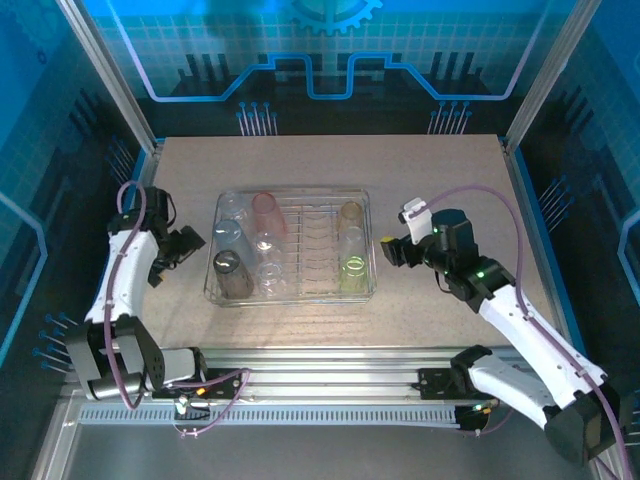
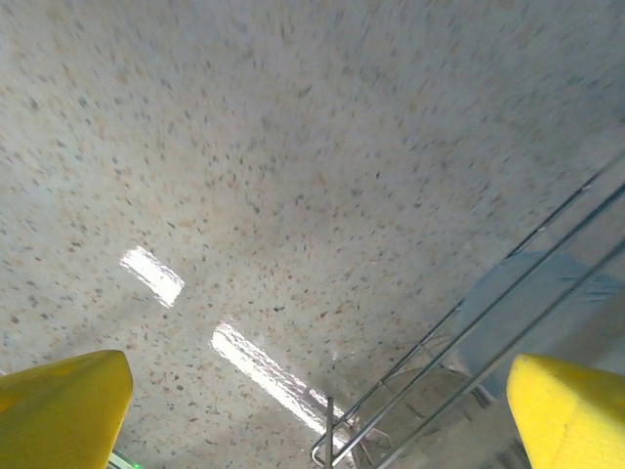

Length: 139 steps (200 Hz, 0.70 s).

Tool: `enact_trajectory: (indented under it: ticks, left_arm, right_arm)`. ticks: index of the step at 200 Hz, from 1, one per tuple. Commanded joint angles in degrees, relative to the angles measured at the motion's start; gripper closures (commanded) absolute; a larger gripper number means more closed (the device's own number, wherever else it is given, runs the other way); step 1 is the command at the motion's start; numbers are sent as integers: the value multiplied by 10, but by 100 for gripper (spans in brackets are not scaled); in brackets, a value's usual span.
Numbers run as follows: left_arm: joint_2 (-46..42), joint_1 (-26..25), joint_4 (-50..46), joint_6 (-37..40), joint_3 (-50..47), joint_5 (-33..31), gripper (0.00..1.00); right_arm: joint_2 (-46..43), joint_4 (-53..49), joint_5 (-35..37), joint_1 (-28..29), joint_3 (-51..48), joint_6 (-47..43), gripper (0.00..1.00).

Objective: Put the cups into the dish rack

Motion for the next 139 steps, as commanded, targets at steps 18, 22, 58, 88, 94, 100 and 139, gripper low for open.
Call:
enact_trajectory:
  ticks: [18,22,58,88,94,100,139]
  left_arm:
    - [-3,8,78,-32,-58,32,0]
    - [-3,8,83,-35,-61,30,1]
    - [27,8,103,-47,-75,69,1]
    - [33,8,126,-71,-95,134,1]
    - [31,7,133,-77,-100,147,1]
    - [29,7,142,-81,-106,161,1]
    - [32,5,188,-99,-125,229,1]
  right_arm:
    - [-29,9,-30,-16,-13,24,22]
    - [-30,8,-30,-17,-13,24,22]
    - [-41,9,-36,-26,-20,30,22]
    - [-43,8,-40,-29,-23,36,22]
    - [-44,8,-40,-29,-24,37,22]
    - [-43,10,-41,-29,-25,39,22]
    - [-48,12,-24,-35,-26,48,21]
